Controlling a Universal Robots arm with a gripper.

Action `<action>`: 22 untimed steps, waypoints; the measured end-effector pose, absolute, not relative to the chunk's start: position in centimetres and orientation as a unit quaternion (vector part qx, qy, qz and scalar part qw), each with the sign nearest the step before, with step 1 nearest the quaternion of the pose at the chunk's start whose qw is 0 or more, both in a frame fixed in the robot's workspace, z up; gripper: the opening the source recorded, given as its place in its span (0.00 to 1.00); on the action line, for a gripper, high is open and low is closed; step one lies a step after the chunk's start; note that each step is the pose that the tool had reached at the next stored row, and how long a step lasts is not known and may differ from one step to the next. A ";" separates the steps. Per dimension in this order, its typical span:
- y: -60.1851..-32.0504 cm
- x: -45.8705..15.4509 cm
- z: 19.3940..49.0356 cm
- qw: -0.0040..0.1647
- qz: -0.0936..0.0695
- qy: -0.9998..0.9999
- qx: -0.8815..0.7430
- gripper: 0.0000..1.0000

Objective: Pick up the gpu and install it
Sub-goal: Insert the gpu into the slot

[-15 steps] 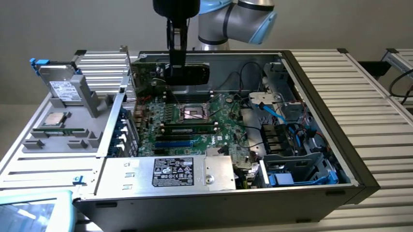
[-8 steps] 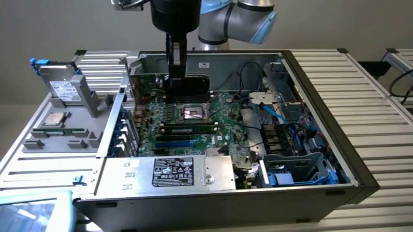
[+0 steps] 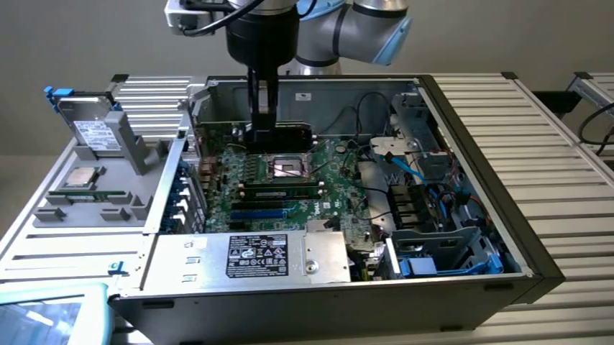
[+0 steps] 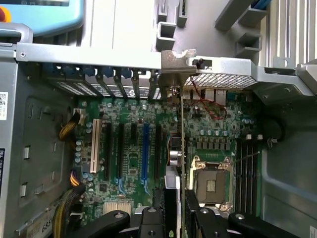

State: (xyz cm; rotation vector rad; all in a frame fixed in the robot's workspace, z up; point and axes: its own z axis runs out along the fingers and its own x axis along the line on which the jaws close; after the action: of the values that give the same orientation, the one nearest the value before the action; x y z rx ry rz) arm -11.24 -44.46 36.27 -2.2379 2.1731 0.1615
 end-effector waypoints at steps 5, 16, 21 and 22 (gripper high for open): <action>-44.5 -11.2 35.4 0.009 0.052 0.698 -0.715 0.28; -45.1 -11.2 34.2 0.008 0.050 0.706 -0.707 0.28; -45.1 -11.2 34.1 -0.004 0.044 0.706 -0.707 0.28; -45.1 -11.2 34.1 -0.007 0.042 0.706 -0.707 0.28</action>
State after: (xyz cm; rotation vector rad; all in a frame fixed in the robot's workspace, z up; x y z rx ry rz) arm -11.24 -45.08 34.09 -2.2293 2.2287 0.1318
